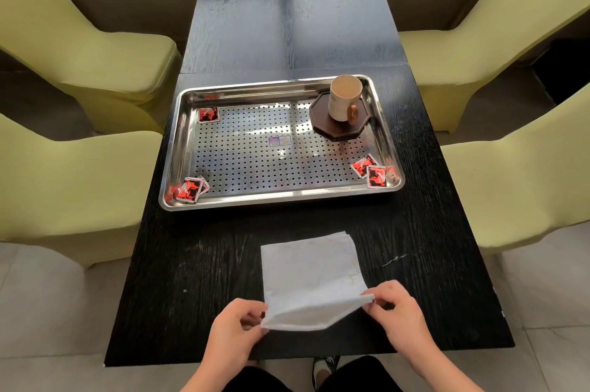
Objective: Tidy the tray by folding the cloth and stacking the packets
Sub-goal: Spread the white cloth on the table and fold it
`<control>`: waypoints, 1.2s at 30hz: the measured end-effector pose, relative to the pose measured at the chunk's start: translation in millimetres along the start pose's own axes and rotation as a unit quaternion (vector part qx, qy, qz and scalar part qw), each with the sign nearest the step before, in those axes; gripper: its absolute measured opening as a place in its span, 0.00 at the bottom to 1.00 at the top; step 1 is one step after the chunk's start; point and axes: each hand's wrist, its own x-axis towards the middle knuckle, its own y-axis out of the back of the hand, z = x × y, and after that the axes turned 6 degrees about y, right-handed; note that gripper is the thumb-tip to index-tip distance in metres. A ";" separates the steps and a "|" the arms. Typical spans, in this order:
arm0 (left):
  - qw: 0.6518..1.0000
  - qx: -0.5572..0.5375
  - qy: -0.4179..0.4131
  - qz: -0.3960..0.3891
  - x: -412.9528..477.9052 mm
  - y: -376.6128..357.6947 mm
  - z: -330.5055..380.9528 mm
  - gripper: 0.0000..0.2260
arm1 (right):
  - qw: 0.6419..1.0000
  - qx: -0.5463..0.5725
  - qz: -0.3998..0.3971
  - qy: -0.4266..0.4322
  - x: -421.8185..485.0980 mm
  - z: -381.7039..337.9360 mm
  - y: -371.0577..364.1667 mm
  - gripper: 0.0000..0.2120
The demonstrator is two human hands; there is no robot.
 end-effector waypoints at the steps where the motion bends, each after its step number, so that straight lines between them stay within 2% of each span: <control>1: 1.000 0.008 -0.004 0.002 3.2 -2.4 1.2 0.15 | 1.000 -0.004 -0.003 0.010 2.7 -1.9 -0.5 0.11; 5: 0.997 0.065 -0.047 -0.002 16.8 -9.6 4.2 0.11 | 0.999 0.020 -0.029 0.021 12.5 -3.6 -3.0 0.11; 11: 0.992 0.111 -0.046 0.024 28.6 -8.9 7.2 0.06 | 0.999 -0.002 -0.045 0.020 22.0 -6.8 -7.2 0.09; 13: 0.993 0.100 -0.055 0.020 27.4 -8.9 7.9 0.07 | 0.999 -0.002 -0.045 0.030 22.0 -7.4 -7.1 0.09; 17: 0.996 0.080 -0.022 -0.012 18.3 -9.2 0.9 0.06 | 0.997 -0.029 -0.052 0.041 15.8 -4.0 -4.8 0.07; 22: 0.997 0.072 -0.015 -0.011 9.5 -12.6 -9.1 0.05 | 0.996 -0.042 -0.064 0.036 9.0 2.6 -7.8 0.06; 30: 0.997 -0.067 0.011 0.031 20.4 -16.3 9.9 0.05 | 1.000 0.001 -0.008 0.008 25.7 0.2 -15.2 0.06; 34: 0.998 -0.053 0.017 0.036 31.1 -19.5 20.3 0.04 | 0.999 0.039 0.012 -0.012 31.6 0.3 -15.2 0.06; 36: 0.998 -0.049 0.028 0.041 35.7 -21.5 23.5 0.04 | 0.998 0.060 0.003 -0.027 32.9 0.9 -17.1 0.03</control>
